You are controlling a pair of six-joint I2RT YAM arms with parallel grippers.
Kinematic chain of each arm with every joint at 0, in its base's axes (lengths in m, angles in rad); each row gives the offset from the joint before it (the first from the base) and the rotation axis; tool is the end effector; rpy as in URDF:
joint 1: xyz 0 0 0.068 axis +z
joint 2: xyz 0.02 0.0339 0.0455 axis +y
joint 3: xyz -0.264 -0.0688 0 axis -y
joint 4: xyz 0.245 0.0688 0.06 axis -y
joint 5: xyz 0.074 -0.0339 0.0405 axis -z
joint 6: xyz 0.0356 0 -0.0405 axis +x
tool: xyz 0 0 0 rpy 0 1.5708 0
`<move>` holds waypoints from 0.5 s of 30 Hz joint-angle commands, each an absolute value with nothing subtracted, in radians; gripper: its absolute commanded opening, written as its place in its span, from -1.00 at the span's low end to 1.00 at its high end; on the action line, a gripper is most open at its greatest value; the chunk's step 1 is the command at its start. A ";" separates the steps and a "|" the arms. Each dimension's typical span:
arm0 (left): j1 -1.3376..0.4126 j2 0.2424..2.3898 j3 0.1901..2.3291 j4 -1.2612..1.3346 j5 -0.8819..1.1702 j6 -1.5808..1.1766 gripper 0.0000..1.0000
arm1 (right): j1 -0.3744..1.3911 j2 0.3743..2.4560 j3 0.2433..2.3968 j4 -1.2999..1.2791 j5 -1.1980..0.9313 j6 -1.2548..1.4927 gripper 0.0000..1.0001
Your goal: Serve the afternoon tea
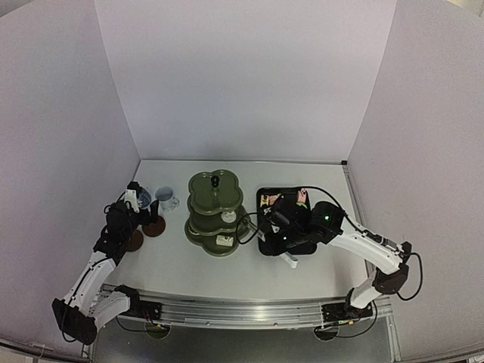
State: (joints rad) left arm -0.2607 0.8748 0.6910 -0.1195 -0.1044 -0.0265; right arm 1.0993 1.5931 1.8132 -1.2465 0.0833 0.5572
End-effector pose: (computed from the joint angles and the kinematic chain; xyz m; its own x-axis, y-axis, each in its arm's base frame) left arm 0.2010 -0.0498 0.2976 -0.2927 0.0508 -0.9548 0.1526 0.9883 0.0058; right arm 0.1428 0.2736 0.3958 -0.7889 -0.3872 -0.4772 -0.5314 0.8198 0.2135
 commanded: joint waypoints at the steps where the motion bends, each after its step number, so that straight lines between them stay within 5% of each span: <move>1: -0.257 0.886 0.686 -0.067 -0.083 -0.023 0.99 | 1.041 1.536 1.788 -1.246 0.133 0.600 -0.68; 15: -0.256 0.884 0.685 -0.075 -0.084 -0.029 0.99 | 0.806 1.736 1.664 -1.078 0.206 0.615 -0.62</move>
